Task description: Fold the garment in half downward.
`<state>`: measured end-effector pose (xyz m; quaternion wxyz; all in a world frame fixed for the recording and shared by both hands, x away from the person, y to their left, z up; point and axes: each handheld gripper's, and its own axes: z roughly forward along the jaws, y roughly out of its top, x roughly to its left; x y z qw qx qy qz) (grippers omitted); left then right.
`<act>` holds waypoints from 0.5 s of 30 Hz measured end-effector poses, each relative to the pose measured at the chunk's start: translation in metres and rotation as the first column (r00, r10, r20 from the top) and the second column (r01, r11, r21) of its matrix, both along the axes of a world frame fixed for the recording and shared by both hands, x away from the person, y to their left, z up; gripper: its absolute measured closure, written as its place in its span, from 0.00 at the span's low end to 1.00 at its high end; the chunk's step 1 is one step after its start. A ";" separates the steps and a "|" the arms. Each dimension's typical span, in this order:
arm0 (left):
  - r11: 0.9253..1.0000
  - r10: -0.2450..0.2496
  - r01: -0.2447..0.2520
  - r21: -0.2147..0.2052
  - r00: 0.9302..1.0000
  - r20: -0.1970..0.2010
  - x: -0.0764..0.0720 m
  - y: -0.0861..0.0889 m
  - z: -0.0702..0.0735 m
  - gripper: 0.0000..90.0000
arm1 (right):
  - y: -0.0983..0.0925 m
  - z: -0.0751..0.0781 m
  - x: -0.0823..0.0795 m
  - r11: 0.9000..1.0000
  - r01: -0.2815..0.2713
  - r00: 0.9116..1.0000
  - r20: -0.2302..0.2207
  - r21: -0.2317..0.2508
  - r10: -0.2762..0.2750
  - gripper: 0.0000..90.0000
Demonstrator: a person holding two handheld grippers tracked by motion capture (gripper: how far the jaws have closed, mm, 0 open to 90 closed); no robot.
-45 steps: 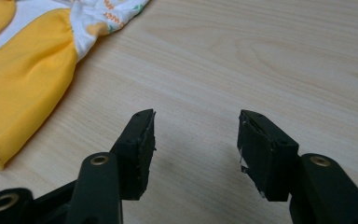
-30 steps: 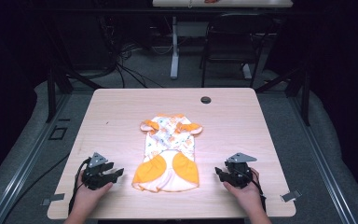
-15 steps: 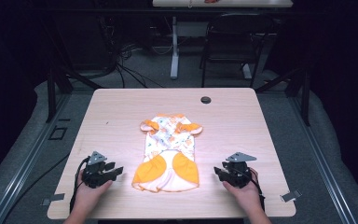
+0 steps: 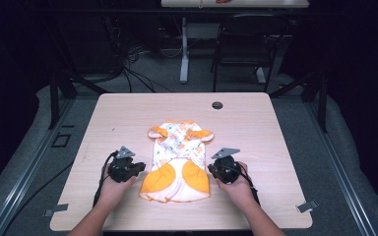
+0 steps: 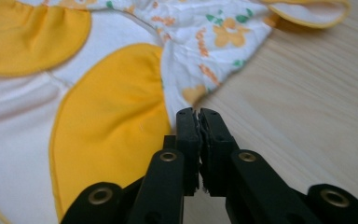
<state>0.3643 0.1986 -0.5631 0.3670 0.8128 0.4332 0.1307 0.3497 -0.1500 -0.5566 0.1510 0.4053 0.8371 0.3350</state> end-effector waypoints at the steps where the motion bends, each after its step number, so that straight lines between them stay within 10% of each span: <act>1: 1.000 -0.001 0.002 -0.015 1.000 0.002 0.004 -0.004 0.001 0.97 | 0.005 0.000 0.006 1.000 -0.014 1.000 -0.015 0.005 0.014 0.99; 15: 0.995 -0.084 0.086 0.055 0.996 -0.038 0.036 -0.044 -0.010 1.00 | 0.041 -0.007 0.052 0.997 -0.027 0.997 -0.077 -0.075 0.021 1.00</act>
